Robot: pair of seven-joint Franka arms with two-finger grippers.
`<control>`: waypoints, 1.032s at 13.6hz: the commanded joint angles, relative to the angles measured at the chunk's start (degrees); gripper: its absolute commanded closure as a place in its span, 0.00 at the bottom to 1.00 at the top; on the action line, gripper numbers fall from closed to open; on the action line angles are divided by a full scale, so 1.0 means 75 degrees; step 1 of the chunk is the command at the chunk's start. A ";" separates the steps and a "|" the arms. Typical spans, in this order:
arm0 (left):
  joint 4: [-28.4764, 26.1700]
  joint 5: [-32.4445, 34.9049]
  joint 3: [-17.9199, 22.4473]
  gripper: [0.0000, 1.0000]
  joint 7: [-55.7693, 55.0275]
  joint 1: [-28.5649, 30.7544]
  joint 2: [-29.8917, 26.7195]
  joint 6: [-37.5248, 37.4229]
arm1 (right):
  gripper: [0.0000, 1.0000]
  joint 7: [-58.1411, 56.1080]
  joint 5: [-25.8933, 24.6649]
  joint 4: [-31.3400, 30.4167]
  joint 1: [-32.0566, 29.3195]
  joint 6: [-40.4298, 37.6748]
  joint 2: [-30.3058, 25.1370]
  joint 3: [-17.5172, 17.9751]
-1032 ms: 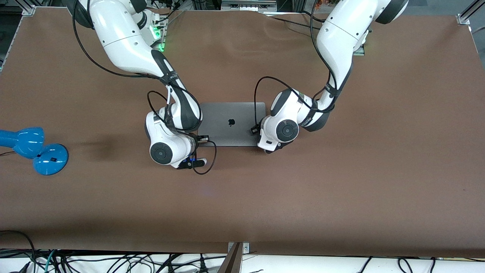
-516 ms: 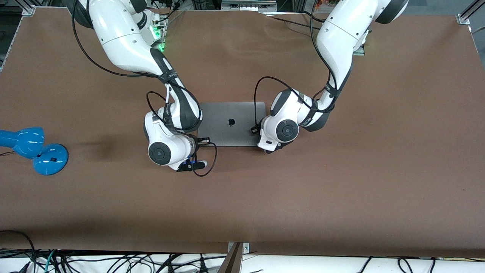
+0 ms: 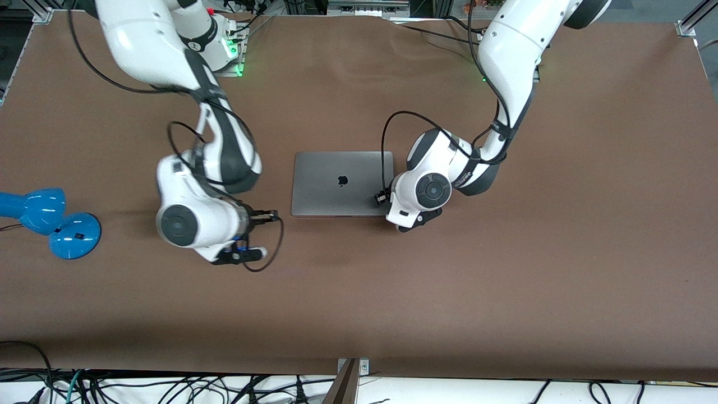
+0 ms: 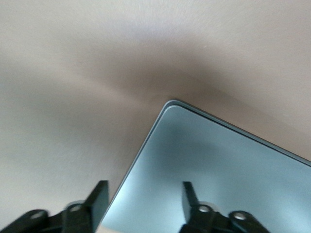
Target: Close laptop with both arms from behind
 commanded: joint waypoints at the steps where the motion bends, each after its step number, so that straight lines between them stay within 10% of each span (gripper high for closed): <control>1: -0.0187 0.0692 -0.0029 0.00 0.0218 0.0381 -0.0874 -0.0949 | 0.00 -0.0104 -0.0113 -0.0427 -0.1191 -0.0567 -0.1209 0.0666; 9: -0.0385 0.1642 -0.0029 0.00 0.2010 0.1565 -0.3006 -0.2802 | 0.00 -0.0150 -0.1613 -0.0695 -0.2097 -0.0944 -0.2933 0.0715; 14: -0.1719 0.1962 -0.0100 0.00 0.3357 0.2327 -0.4834 -0.2922 | 0.00 -0.0489 -0.2116 -0.1538 -0.2613 -0.0311 -0.3812 0.0821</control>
